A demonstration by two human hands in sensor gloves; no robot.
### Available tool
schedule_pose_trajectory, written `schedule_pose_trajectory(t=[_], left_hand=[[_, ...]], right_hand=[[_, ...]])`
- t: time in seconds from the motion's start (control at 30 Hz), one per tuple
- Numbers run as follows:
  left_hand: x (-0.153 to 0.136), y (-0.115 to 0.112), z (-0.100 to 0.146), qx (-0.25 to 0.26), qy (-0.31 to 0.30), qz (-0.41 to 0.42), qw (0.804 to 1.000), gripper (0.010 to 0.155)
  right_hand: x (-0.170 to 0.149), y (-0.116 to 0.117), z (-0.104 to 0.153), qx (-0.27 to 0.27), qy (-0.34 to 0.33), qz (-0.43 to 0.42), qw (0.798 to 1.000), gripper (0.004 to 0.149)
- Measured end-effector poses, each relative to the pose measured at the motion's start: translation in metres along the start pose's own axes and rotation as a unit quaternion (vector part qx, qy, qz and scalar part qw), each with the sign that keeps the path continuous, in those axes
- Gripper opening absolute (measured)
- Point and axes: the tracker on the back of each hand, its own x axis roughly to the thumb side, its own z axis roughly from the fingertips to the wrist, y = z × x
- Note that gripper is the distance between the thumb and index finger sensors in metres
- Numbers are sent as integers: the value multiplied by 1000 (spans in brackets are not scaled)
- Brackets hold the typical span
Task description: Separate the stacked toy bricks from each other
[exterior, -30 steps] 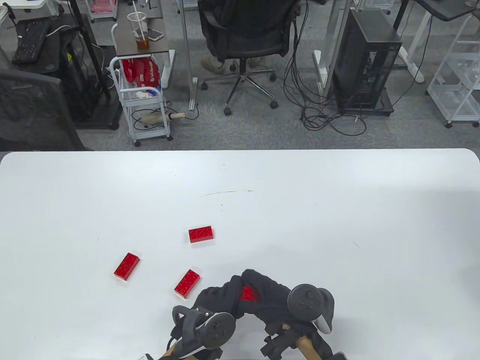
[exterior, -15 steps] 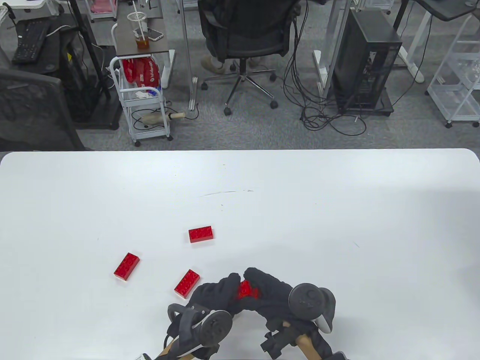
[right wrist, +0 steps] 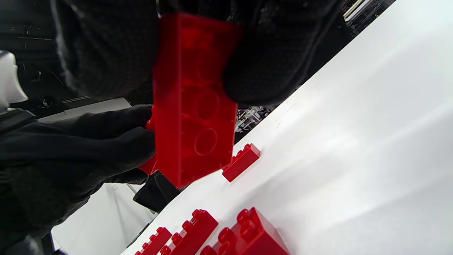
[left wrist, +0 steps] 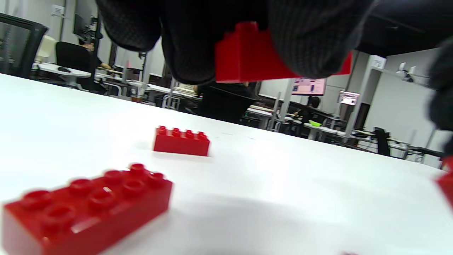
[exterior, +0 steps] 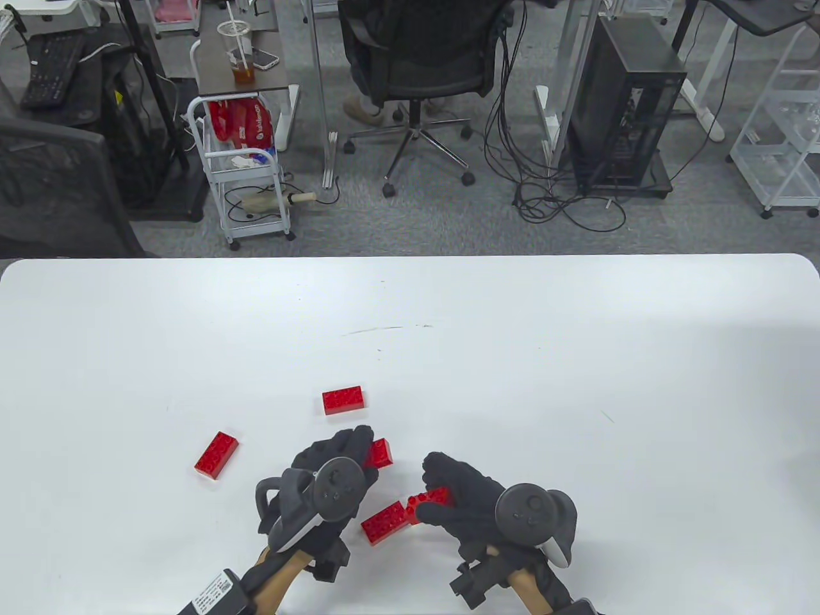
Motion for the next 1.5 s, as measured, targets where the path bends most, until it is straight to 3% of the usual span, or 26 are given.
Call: schedule_pose_trajectory(t=[0.33,0.8,1.23,1.5], left_hand=[[-41,17,-61,-40,115,-44,992,68],[-96,-10,-124,-82,250,-45,964,68],[-115,-44,-144,-126,287,-125,941,66],[-111,-46,-147,-148,293,-161,931,67]], right_hand=[[-1,-3,0,-8,-5,-2,1000,73],[-3,-9,-1,-19,-3,-5,1000,74],[-7,-15,-3,-28,3,-14,1000,73],[-7,-16,-3,-28,5,-14,1000,73]])
